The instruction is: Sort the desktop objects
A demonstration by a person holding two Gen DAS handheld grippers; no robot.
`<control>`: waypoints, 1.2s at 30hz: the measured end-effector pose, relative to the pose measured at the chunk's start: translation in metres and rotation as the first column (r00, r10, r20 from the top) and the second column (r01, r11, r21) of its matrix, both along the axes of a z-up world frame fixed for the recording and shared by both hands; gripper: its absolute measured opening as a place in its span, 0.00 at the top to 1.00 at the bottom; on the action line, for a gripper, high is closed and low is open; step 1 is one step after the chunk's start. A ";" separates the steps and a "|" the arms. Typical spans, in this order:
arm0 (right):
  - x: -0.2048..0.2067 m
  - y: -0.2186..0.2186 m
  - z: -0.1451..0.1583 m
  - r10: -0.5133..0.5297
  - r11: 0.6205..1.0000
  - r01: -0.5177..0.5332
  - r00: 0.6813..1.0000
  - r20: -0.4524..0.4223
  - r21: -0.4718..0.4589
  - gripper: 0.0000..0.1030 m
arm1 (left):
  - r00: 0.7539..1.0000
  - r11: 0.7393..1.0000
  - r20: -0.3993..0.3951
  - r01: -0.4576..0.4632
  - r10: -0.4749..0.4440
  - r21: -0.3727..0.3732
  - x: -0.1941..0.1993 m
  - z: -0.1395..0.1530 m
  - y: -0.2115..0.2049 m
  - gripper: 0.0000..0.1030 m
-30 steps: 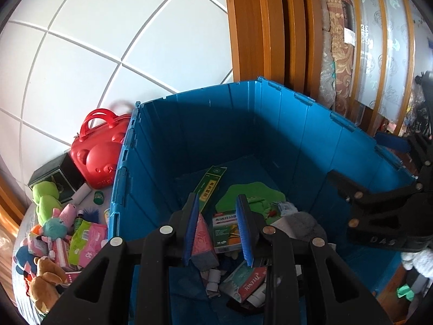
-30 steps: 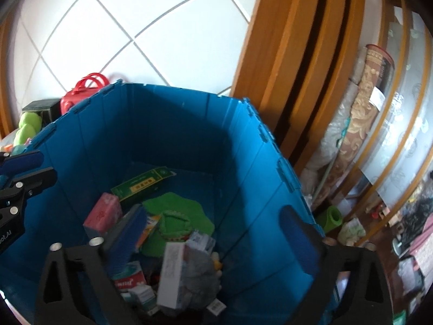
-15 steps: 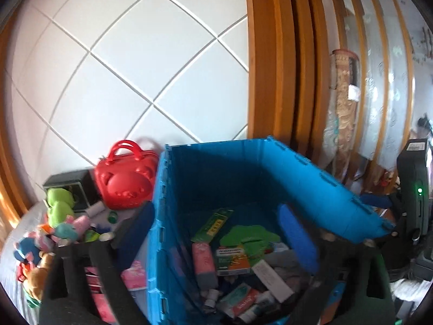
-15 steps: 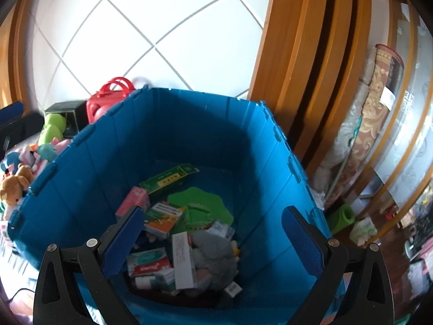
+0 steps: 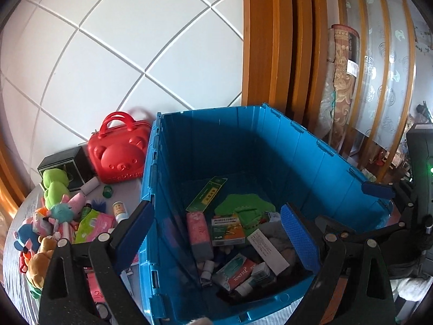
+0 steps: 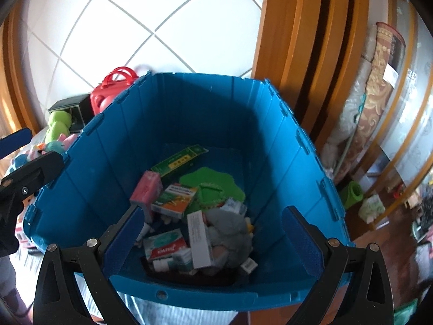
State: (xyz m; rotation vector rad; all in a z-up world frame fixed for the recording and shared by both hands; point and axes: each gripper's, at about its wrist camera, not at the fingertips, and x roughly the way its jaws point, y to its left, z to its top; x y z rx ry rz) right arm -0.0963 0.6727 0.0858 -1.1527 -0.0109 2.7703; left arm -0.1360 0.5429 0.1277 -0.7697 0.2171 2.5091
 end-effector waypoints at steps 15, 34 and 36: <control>-0.005 0.005 -0.005 0.027 0.999 -0.028 0.999 0.046 0.027 0.00 | 0.998 0.999 0.054 -0.028 0.030 -0.041 -0.004 -0.006 0.009 0.07; -0.003 0.018 -0.007 0.025 1.000 -0.025 0.999 0.043 -0.003 0.00 | 0.998 0.998 0.048 -0.033 0.035 -0.048 0.001 -0.006 0.013 0.07; -0.002 0.018 -0.007 0.025 1.000 -0.025 0.999 0.042 -0.007 0.00 | 0.998 0.998 0.050 -0.035 0.038 -0.049 0.002 -0.007 0.013 0.07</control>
